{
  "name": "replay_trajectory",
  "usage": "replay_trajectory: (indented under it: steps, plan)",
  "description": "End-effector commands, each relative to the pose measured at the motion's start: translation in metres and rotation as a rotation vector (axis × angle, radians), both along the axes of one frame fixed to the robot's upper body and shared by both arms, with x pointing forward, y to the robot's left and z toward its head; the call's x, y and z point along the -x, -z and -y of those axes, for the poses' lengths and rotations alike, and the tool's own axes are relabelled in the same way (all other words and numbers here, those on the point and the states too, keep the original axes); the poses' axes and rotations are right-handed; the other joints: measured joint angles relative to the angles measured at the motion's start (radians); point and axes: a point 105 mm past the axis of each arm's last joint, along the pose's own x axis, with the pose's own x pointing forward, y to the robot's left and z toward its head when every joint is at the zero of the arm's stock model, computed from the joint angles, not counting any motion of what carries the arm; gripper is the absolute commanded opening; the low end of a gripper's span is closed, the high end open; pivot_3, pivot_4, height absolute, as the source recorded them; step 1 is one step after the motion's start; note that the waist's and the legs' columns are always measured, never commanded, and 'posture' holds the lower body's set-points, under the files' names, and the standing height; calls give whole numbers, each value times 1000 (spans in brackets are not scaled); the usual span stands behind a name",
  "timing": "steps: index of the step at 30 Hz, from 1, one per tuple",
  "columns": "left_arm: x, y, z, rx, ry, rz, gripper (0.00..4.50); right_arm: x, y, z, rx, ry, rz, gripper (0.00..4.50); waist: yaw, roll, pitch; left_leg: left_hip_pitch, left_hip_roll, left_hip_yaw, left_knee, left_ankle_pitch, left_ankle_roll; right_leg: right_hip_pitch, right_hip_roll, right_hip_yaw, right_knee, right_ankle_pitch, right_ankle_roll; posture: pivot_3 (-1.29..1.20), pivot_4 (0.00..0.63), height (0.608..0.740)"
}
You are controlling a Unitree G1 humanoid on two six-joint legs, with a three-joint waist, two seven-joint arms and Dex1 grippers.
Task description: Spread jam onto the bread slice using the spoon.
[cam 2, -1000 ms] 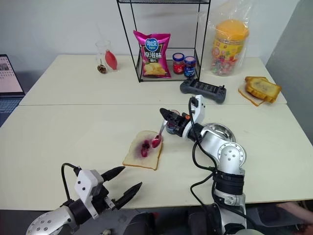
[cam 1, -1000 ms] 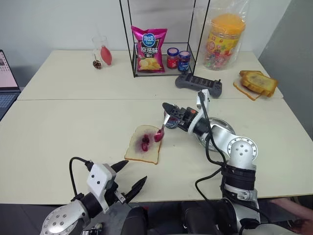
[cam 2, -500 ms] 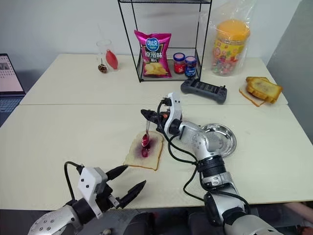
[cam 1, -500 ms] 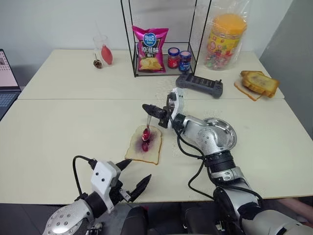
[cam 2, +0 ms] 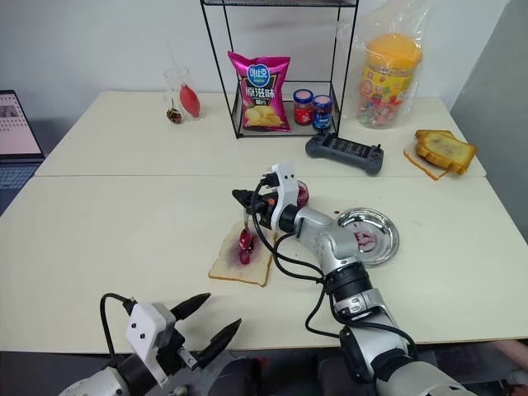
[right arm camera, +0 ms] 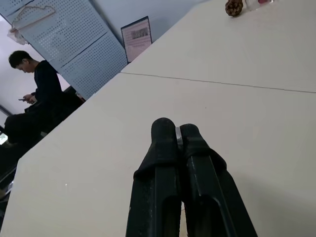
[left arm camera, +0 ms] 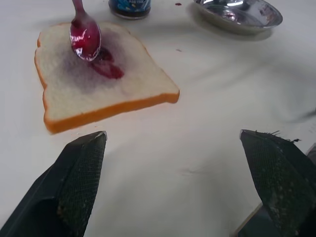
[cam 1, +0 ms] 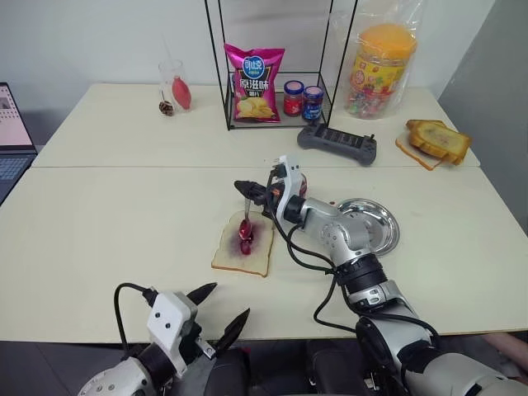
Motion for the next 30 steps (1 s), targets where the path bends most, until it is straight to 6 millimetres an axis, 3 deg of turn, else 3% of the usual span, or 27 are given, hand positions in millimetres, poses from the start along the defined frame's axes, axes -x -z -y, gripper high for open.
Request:
replay_trajectory:
  steps: [1, 8, 14, 18, 30]
  plan:
    - [4, 4, 0, 4, 22, 35, 4500, 1, 3, -2, 43, -3, 53, 44, 0, 0, 0, 0, 0, 0, 0, 0, 0, 0, 0, 0, 0, 0, 0, 0, 150, 740]
    - [6, 16, -7, 6, 25, 37, 4500, 0, 4, 1, 35, -7, 39, 44, 0, 0, 0, 0, 0, 0, 0, 0, 0, 0, 0, 0, 0, 0, 0, 0, 150, 740]
    - [9, 28, -22, -2, 25, 30, 4500, 7, -40, 13, -187, -95, -142, 44, 0, 0, 0, 0, 0, 0, 0, 0, 0, 0, 0, 0, 0, 0, 0, 0, 150, 740]
    - [9, 29, -24, -1, 30, 35, 4500, 7, -51, 20, -214, -107, -179, 44, -1, 1, 0, 0, 2, 1, -1, 0, 0, 0, 0, 0, 1, 0, -1, 0, 150, 740]
    - [3, 13, -14, -1, 44, 57, 4500, -1, -27, 8, -137, -39, -152, 44, -2, 1, 0, 0, 8, 2, 0, 0, 0, -1, 3, -1, 0, 1, -2, 0, 150, 740]
